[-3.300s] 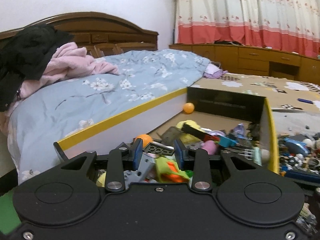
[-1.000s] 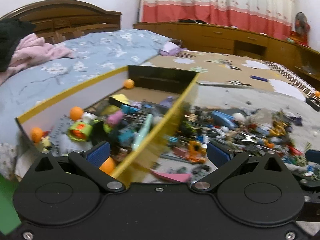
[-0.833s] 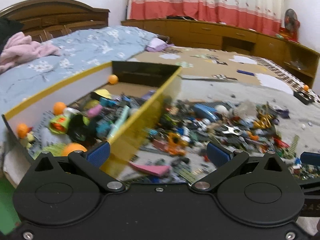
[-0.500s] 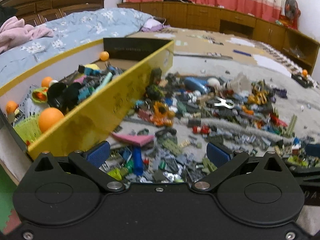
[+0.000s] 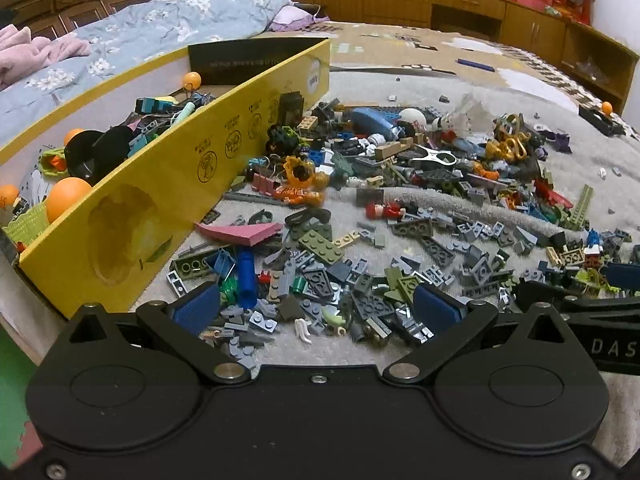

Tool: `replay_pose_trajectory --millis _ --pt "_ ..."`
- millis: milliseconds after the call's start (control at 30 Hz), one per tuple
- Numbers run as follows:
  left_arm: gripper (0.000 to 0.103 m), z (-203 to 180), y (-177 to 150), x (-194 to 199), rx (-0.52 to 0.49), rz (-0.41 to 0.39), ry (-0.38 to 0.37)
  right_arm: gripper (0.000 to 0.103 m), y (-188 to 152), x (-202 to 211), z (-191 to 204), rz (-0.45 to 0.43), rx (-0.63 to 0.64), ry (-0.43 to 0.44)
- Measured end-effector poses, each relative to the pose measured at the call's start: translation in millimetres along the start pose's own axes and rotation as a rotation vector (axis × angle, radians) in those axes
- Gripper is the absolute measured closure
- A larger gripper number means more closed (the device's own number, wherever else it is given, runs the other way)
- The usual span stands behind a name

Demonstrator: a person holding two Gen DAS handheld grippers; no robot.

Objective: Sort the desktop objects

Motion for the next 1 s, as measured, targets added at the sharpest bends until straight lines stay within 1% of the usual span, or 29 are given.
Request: replay_pose_trajectory --millis 567,1000 --pt "0.000 4.2 -3.3 -6.7 0.020 0.042 0.012 0.000 -3.8 -3.7 -3.2 0.016 -0.016 -0.002" --pt "0.000 3.3 -5.1 -8.0 0.017 0.048 0.010 0.000 -5.6 -3.8 -2.3 0.019 -0.020 0.008"
Point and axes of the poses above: each gripper's, at about its wrist camera, not at the fingertips, and x roughly against the way its jaws point, z to its left, y to its top, the point moved 8 cm from there along -x, roughly the way its jaws point
